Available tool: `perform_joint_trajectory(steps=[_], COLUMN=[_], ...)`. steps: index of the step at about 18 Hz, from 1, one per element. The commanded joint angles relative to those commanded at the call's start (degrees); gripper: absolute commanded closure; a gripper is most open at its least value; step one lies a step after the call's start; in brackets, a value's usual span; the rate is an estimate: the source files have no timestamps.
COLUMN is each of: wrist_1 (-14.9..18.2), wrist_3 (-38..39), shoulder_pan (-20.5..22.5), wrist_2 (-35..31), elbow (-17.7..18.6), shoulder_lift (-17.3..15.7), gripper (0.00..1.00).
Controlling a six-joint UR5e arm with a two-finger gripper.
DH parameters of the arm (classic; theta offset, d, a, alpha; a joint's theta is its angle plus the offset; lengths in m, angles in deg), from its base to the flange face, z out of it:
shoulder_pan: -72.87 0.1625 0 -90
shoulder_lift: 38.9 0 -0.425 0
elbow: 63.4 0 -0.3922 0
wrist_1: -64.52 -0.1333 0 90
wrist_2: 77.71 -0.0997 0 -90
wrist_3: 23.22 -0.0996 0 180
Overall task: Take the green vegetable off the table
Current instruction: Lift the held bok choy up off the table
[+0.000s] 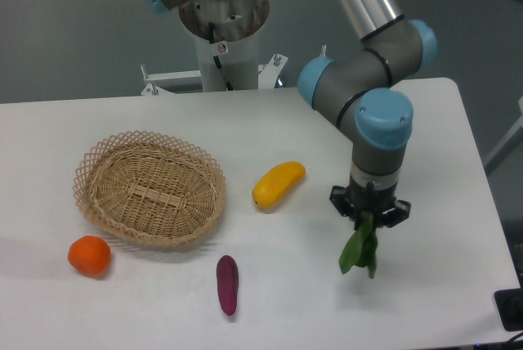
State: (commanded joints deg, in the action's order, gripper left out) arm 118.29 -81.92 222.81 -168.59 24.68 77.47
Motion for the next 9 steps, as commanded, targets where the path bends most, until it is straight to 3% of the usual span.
perform_joint_trajectory(steps=[5,9], wrist_1=[9.2,10.4], wrist_3=[-7.4,-13.2], shoulder_pan=[2.6,5.0], wrist_2=[-2.4,-2.1], elbow=[-5.3,-6.8], shoulder_lift=[0.6,1.0], gripper=[0.65,0.64])
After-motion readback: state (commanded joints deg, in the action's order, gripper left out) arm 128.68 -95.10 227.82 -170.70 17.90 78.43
